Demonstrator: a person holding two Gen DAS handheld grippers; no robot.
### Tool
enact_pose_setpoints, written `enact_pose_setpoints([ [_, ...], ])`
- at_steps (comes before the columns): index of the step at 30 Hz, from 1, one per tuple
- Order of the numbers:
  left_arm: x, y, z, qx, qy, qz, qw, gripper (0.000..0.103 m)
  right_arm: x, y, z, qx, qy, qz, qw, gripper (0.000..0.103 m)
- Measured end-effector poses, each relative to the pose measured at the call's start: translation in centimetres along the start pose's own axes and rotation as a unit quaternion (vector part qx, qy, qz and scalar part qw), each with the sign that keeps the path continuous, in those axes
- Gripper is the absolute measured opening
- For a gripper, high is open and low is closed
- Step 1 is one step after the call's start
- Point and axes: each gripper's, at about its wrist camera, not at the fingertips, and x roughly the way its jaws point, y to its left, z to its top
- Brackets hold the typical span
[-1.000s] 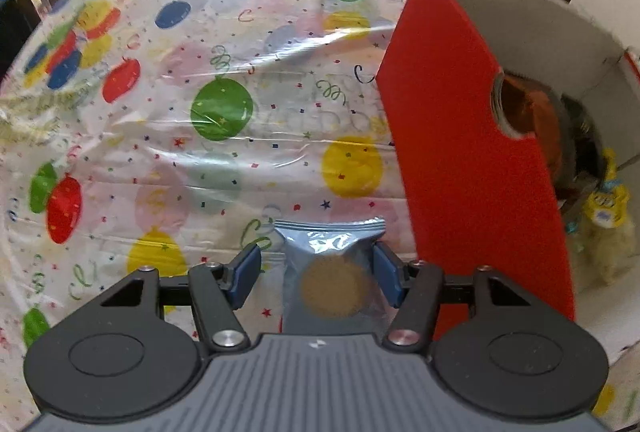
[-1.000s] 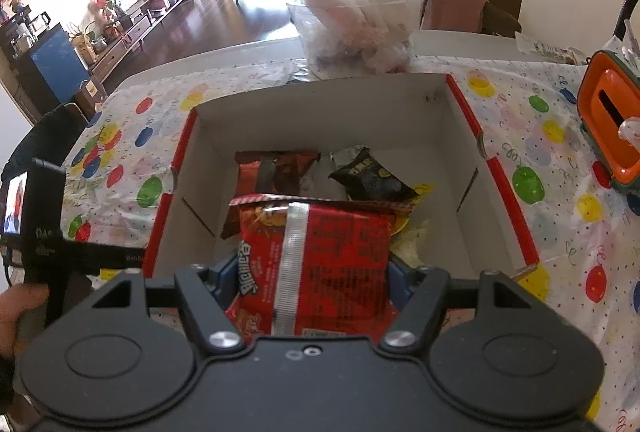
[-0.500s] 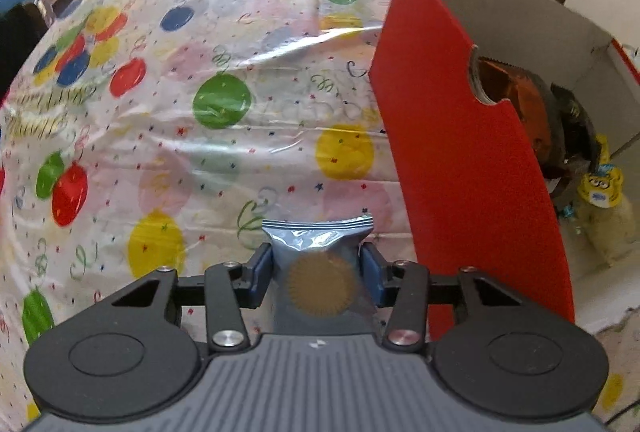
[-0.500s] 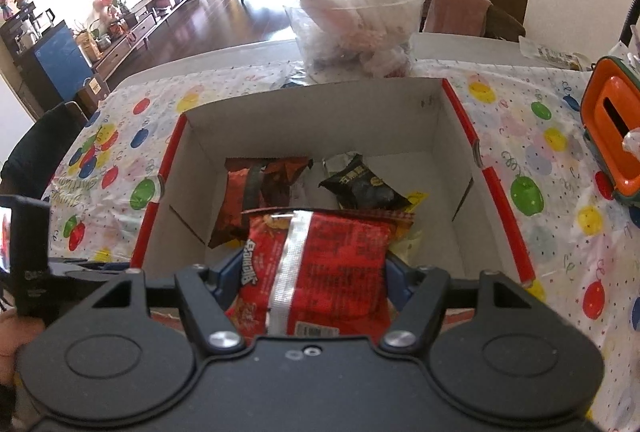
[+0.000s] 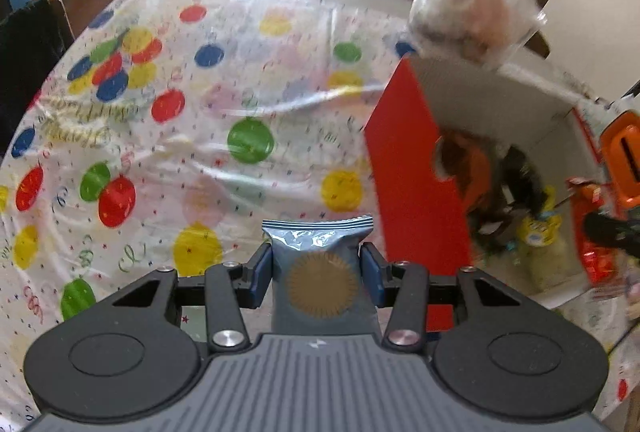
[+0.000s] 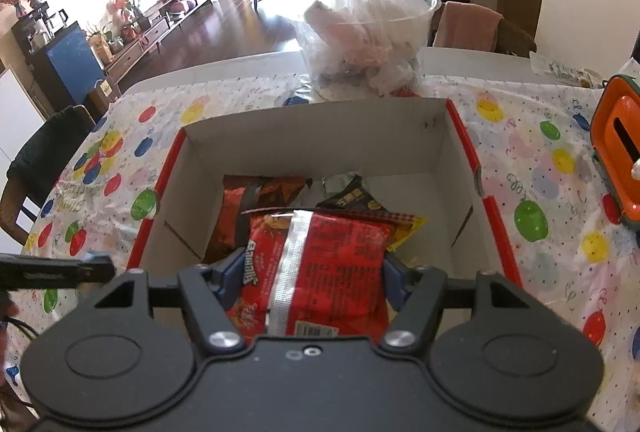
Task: Organize snacks
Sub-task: 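Carry the grey-blue packet and red chip bag over the red box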
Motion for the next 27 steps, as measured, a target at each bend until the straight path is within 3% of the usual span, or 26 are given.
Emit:
enact_pose_setpoints([
  [8, -4.3, -4.0, 3.3, 0.031, -0.043, -0.049, 0.9974, 0.046, -0.7, -2.3, 1.4, -0.004, -0.017, -0.017, 1.000, 0.066],
  [15, -3.2, -10.3, 5.2, 0.097, -0.031, -0.085, 0.9911, 0.046, 0.0, -4.9, 2.2, -0.005, -0.011, -0.035, 0.999, 0.066],
  [19, -0.4, -13.3, 5.3, 0.123, 0.007, -0.086, 0.9887, 0.046, 1.4, -4.9, 2.0, -0.021, 0.003, -0.037, 0.999, 0.066],
  [27, 4.5, -15.4, 4.1, 0.164, 0.037, -0.035, 0.9851, 0.046, 4.3, -3.6, 1.2, -0.053, 0.026, -0.030, 0.998, 0.066],
])
